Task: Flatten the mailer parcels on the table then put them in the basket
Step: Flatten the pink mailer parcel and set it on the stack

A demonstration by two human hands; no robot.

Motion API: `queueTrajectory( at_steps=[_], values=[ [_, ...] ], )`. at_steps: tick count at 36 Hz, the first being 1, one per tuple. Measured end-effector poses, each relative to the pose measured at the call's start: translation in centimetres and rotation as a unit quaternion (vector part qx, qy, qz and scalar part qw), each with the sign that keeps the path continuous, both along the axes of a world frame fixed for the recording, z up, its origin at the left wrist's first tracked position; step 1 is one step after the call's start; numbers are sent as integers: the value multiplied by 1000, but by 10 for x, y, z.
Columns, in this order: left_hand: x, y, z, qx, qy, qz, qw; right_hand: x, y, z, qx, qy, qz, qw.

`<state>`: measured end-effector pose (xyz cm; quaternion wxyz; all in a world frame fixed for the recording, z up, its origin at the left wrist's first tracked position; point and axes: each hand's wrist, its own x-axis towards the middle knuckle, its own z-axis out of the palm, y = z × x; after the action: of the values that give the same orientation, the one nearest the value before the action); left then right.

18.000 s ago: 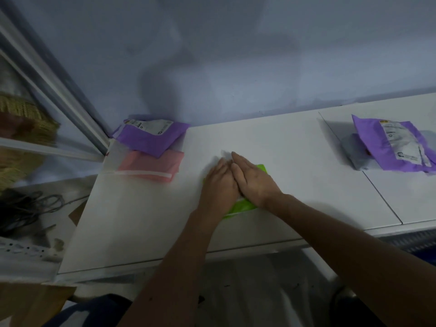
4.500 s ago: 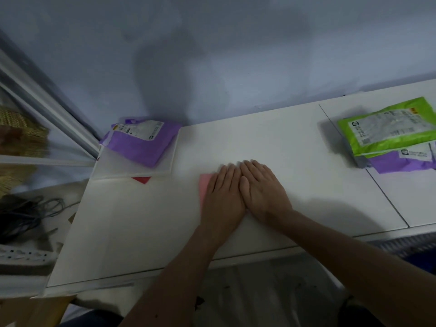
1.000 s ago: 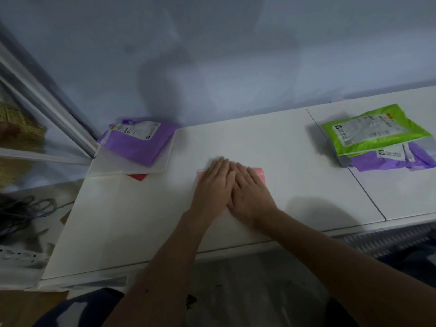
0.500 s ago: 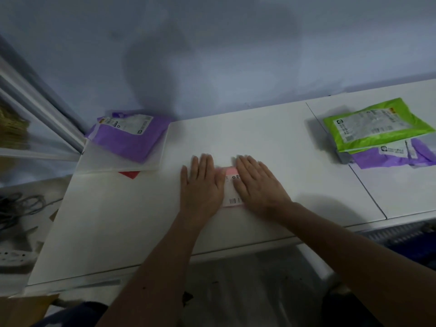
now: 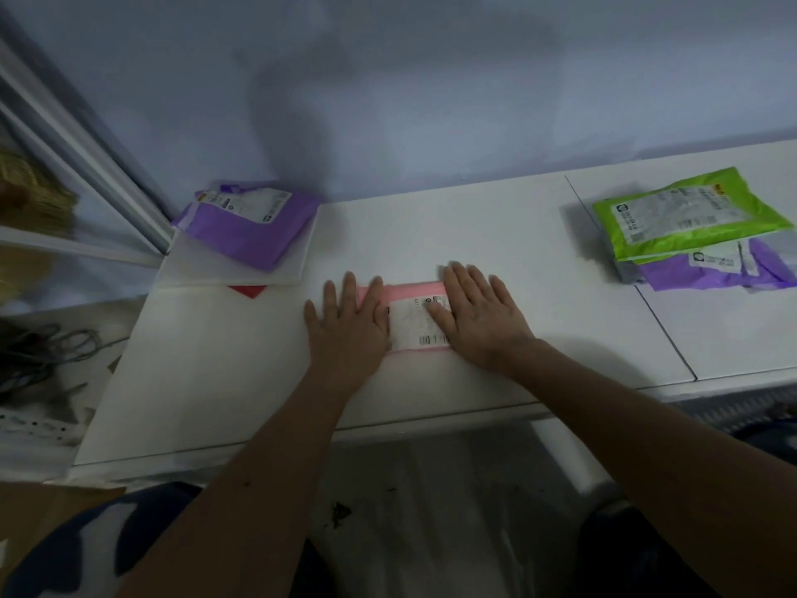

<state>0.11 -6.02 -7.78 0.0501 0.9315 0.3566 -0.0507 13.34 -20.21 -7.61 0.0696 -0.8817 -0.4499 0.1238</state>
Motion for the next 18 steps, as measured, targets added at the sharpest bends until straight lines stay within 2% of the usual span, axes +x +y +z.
queueTrajectory(
  at_steps=[4,7,9,13,18],
  values=[
    [1,-3,6,50,-4,-20,999,-2,1,5,-12,-16,-1,1000],
    [6,-3,10,98,11,-38,994,-3,1,11,-4,-69,18,997],
    [8,-1,11,90,-4,-25,996,-7,4,13,9,-84,41,996],
    [10,-2,3,87,-16,-21,996,-21,11,5,15,-33,38,999],
    [19,2,-5,39,-34,-5,999,-23,12,-2,31,-42,30,998]
  ],
)
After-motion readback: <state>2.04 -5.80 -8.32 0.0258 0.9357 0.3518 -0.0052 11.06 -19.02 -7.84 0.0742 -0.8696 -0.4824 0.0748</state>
